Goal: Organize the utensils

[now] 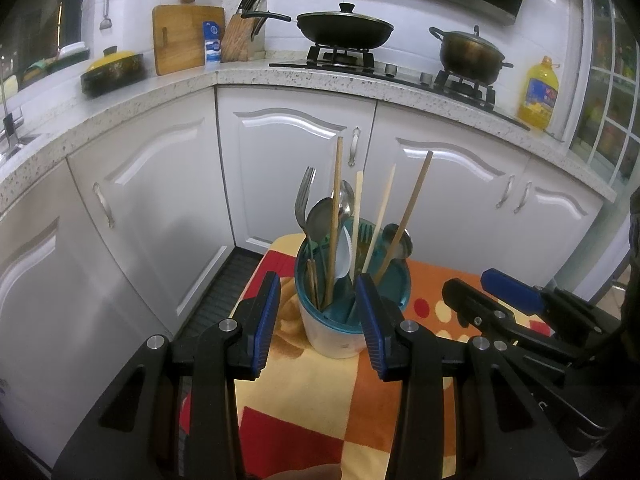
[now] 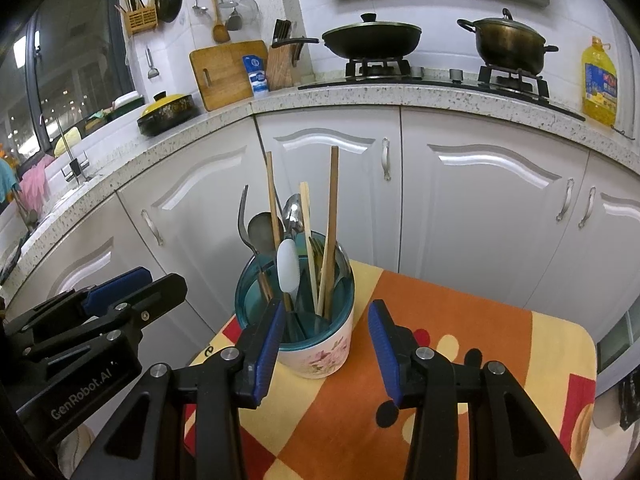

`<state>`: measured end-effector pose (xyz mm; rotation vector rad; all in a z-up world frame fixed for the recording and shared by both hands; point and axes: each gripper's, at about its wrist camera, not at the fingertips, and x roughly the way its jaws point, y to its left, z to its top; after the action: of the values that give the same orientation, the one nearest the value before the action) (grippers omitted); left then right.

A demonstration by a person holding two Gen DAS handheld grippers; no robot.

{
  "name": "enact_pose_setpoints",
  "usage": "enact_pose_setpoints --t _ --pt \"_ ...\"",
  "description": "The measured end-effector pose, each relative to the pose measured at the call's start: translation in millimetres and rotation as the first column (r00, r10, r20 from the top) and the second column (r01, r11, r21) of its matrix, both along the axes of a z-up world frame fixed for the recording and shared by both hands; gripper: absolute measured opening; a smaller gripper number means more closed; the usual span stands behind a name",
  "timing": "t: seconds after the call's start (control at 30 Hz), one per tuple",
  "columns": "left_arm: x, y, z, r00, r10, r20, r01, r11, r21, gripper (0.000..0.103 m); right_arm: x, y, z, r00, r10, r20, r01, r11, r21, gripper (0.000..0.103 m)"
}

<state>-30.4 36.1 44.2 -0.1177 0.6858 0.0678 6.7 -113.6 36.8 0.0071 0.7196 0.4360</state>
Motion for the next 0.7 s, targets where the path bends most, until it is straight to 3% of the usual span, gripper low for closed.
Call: enact_pose_setpoints --t 0.7 --pt "-0.7 0.7 -0.2 1.0 0.005 -0.004 -0.005 1.0 -0.004 0.038 -2.7 5.1 -0.9 1.0 0.007 0.002 -0.007 1.0 -0.007 0.043"
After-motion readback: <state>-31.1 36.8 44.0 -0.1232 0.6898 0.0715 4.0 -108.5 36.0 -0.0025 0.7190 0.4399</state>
